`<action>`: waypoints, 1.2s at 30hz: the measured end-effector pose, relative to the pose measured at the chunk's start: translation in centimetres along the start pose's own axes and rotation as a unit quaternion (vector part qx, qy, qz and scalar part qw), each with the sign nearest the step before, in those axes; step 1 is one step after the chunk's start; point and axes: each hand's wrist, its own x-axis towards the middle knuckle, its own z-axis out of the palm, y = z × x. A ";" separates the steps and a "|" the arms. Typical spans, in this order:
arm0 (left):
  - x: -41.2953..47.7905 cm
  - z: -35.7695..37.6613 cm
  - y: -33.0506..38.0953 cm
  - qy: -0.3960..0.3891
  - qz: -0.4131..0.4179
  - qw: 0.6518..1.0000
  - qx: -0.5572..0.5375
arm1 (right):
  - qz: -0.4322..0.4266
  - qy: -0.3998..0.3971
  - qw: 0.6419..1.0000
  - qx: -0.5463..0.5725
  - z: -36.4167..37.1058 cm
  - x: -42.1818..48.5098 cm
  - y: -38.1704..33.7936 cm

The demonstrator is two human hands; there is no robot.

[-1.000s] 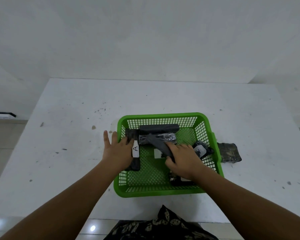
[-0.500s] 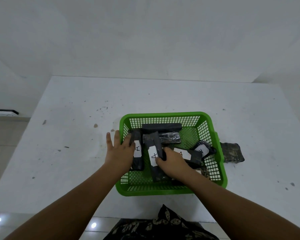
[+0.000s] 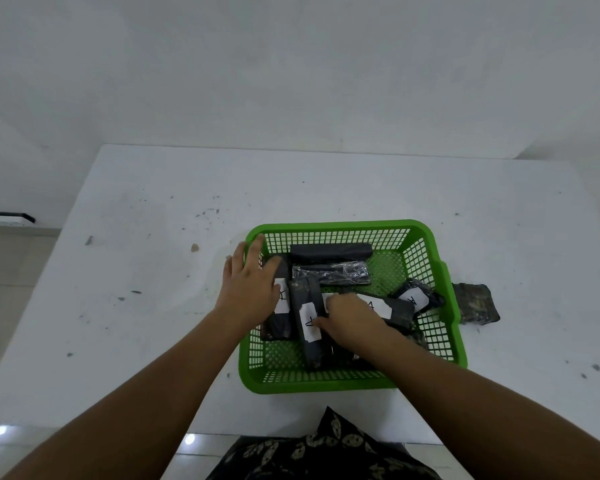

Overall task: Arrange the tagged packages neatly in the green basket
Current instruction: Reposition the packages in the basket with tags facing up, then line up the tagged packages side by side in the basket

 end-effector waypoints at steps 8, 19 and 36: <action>2.6 -0.1 -0.7 0.001 -0.003 0.999 -0.050 | -0.062 0.080 0.985 -0.139 -2.9 4.3 3.0; 2.8 0.7 -1.0 0.006 0.002 1.000 -0.020 | -0.055 0.139 0.967 -0.205 -1.3 4.9 2.6; 0.5 -1.6 2.4 0.053 0.073 0.994 -0.054 | -0.011 0.193 0.979 -0.067 -3.5 2.3 3.8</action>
